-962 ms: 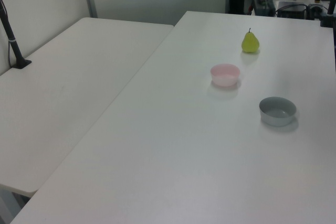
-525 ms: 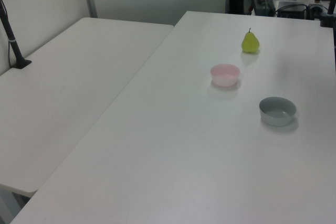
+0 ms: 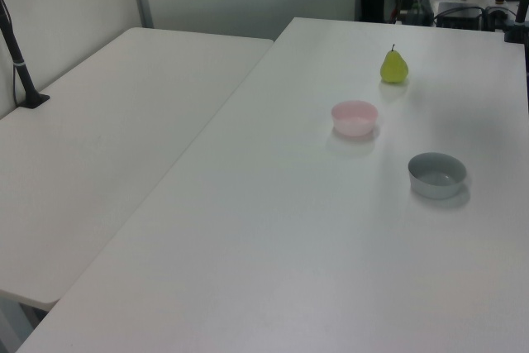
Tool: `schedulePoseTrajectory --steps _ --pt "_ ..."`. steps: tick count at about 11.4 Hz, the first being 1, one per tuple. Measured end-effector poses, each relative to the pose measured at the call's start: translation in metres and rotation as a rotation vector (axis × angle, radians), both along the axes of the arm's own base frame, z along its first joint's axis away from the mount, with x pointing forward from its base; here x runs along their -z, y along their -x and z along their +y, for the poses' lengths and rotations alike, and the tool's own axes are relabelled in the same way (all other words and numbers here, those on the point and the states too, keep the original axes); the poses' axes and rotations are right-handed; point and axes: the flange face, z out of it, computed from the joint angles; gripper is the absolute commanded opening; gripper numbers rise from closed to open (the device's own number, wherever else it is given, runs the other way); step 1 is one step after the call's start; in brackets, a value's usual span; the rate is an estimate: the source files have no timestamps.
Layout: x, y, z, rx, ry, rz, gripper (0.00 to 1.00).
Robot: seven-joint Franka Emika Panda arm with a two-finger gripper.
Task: Place the pear in the bowl
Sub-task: 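Move the open gripper over the yellow-green pear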
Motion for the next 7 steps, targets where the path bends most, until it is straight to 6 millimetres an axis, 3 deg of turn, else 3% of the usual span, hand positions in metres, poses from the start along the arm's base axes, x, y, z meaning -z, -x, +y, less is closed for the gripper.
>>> schedulePoseTrajectory --steps 7 --pt "0.073 -0.001 -0.029 0.140 -0.082 0.072 1.00"
